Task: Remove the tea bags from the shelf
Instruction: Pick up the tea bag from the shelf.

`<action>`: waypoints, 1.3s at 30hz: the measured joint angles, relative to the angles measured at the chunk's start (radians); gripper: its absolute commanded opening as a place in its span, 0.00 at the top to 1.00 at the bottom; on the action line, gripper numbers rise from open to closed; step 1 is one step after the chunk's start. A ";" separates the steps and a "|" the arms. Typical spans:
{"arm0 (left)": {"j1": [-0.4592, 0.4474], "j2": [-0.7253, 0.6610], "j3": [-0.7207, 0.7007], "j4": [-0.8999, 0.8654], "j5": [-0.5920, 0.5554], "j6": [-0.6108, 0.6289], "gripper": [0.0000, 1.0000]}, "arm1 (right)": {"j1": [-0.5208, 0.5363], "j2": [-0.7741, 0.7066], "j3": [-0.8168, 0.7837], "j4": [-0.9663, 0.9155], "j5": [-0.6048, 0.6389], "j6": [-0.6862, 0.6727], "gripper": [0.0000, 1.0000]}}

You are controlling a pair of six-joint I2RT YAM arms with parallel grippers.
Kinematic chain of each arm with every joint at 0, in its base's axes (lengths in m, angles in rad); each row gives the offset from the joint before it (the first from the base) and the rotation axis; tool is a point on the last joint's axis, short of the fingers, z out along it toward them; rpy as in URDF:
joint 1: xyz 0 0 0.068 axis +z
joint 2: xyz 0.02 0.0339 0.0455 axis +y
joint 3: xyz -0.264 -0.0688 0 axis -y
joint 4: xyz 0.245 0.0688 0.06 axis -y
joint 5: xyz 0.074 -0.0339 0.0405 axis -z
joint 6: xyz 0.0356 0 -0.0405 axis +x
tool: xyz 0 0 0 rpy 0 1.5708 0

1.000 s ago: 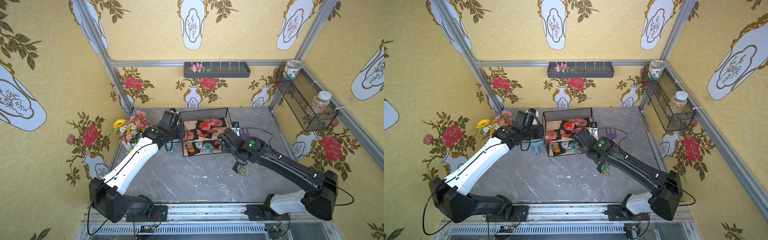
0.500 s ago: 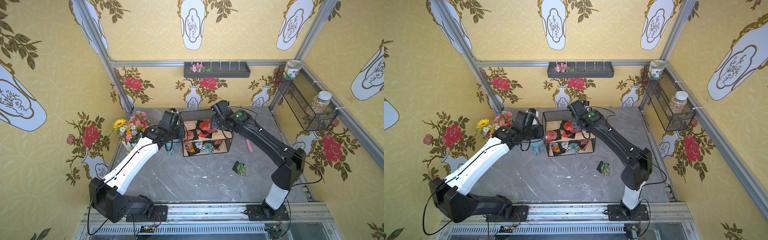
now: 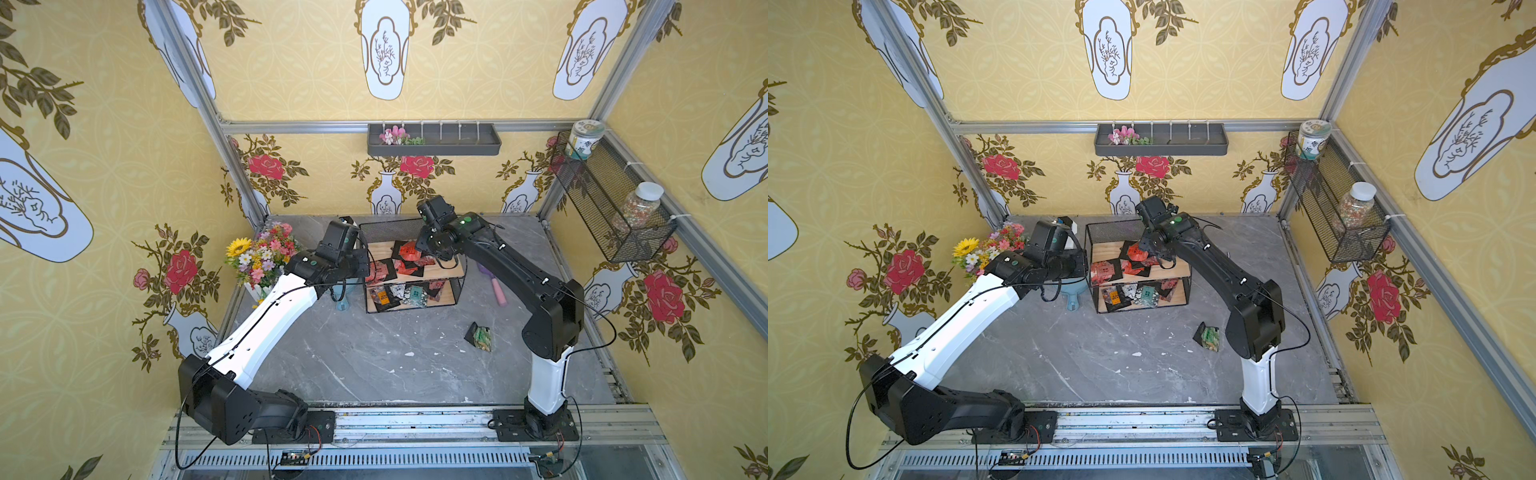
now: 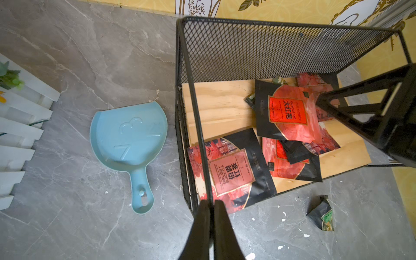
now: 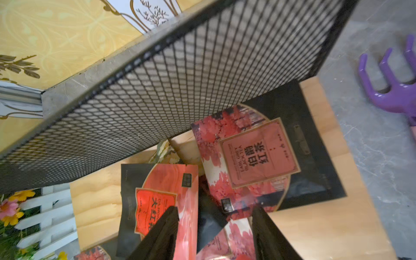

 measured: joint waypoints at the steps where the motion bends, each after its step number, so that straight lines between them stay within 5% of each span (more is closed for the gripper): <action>1: 0.000 0.000 0.000 0.000 0.000 0.000 1.00 | -0.001 0.004 0.000 0.002 -0.008 0.001 0.46; 21: 0.000 0.002 0.006 -0.011 -0.001 0.005 1.00 | -0.023 0.055 0.021 0.068 -0.068 0.031 0.62; 39: 0.000 0.005 0.011 -0.016 -0.003 0.008 1.00 | -0.027 0.031 -0.032 0.124 -0.086 0.075 0.96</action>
